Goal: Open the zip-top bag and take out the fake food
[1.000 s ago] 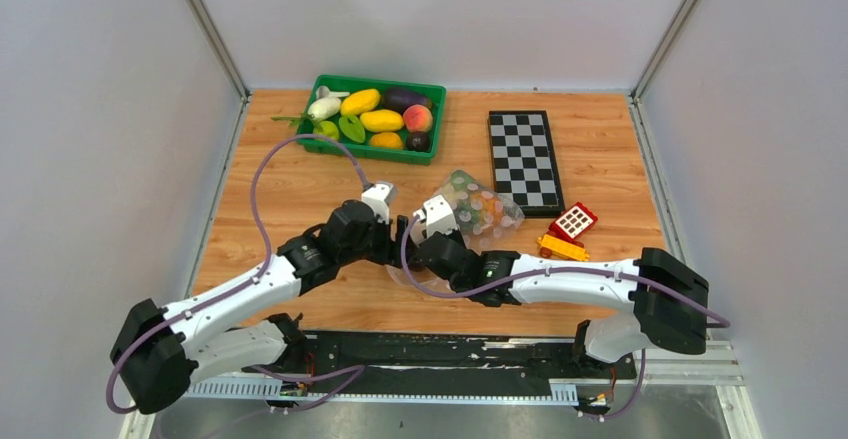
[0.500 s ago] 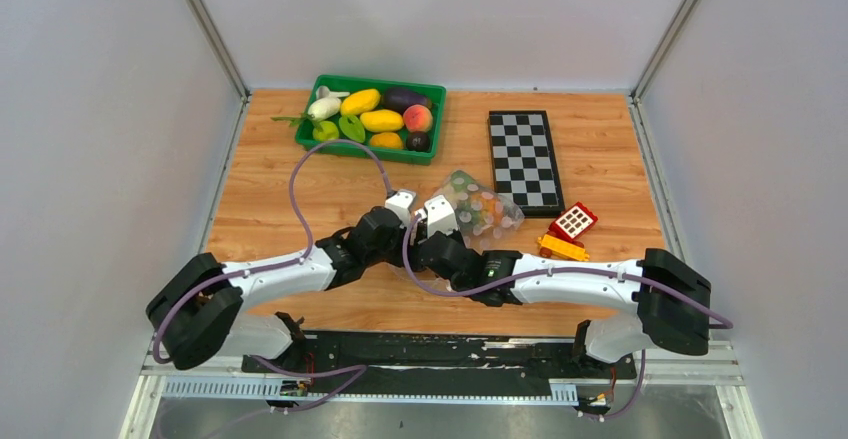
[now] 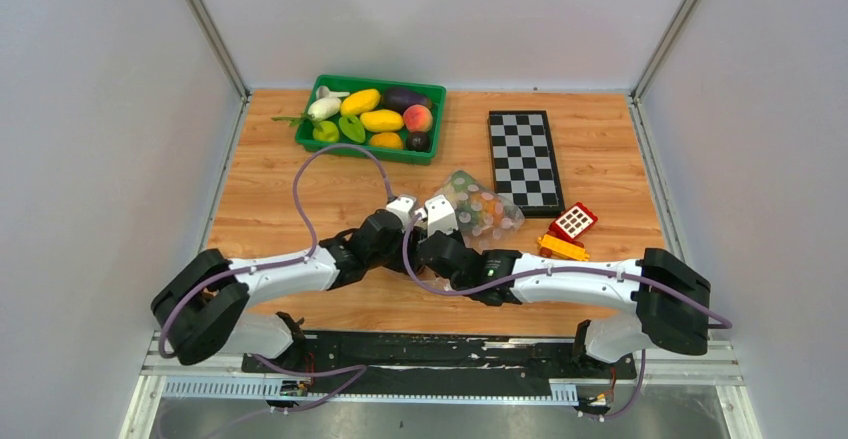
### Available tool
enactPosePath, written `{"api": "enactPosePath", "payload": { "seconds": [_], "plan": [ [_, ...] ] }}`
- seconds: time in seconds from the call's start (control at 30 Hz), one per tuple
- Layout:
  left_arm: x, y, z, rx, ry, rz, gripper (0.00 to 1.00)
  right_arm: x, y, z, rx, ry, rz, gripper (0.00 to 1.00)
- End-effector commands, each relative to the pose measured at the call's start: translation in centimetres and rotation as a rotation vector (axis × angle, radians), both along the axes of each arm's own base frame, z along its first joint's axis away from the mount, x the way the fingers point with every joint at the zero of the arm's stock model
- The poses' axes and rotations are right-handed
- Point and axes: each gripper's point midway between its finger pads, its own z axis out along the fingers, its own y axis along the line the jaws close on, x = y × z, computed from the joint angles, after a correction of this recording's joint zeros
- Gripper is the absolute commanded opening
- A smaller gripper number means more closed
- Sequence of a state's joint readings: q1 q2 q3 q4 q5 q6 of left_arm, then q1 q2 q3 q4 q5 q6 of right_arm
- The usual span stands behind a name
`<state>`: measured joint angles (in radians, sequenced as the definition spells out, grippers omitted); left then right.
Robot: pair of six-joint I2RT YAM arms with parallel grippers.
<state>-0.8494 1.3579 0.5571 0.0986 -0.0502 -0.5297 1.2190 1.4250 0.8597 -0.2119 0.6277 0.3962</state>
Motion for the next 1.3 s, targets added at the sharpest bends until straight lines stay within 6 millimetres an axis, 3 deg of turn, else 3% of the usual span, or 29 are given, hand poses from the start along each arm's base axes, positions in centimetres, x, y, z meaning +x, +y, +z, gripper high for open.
{"api": "enactPosePath", "payload": {
  "seconds": [0.0, 0.17, 0.33, 0.67, 0.87, 1.03, 1.13, 1.27],
  "plan": [
    [-0.8, 1.8, 2.9, 0.027, -0.003, 0.027, 0.30, 0.6, 0.6, 1.0, 0.051, -0.023, -0.036, 0.00],
    [-1.0, 3.9, 7.5, 0.044, -0.068, 0.065, 0.25, 1.0, 0.0, 0.3, 0.024, -0.030, -0.058, 0.00],
    [1.2, 6.8, 13.7, 0.094, -0.194, 0.158, 0.22, 1.2, -0.4, -0.2, 0.003, -0.032, -0.066, 0.00],
    [13.2, 12.7, 20.3, 0.142, -0.288, 0.442, 0.22, 1.1, -0.3, -0.5, -0.006, -0.029, -0.053, 0.00],
    [22.3, 16.1, 20.0, 0.128, -0.292, 0.616, 0.23, 1.1, 0.3, -0.5, -0.012, -0.035, -0.014, 0.00],
    [29.4, 17.8, 18.0, 0.071, -0.267, 0.689, 0.25, 1.1, 1.1, -0.6, -0.012, -0.035, 0.025, 0.00],
    [32.9, 18.9, 14.7, 0.098, -0.208, 0.708, 0.26, 1.0, 1.5, -0.8, -0.019, -0.034, 0.045, 0.00],
    [35.8, 19.6, 11.1, 0.152, -0.145, 0.702, 0.27, 1.2, 1.5, -1.1, -0.040, -0.039, 0.048, 0.00]
  ]
}}
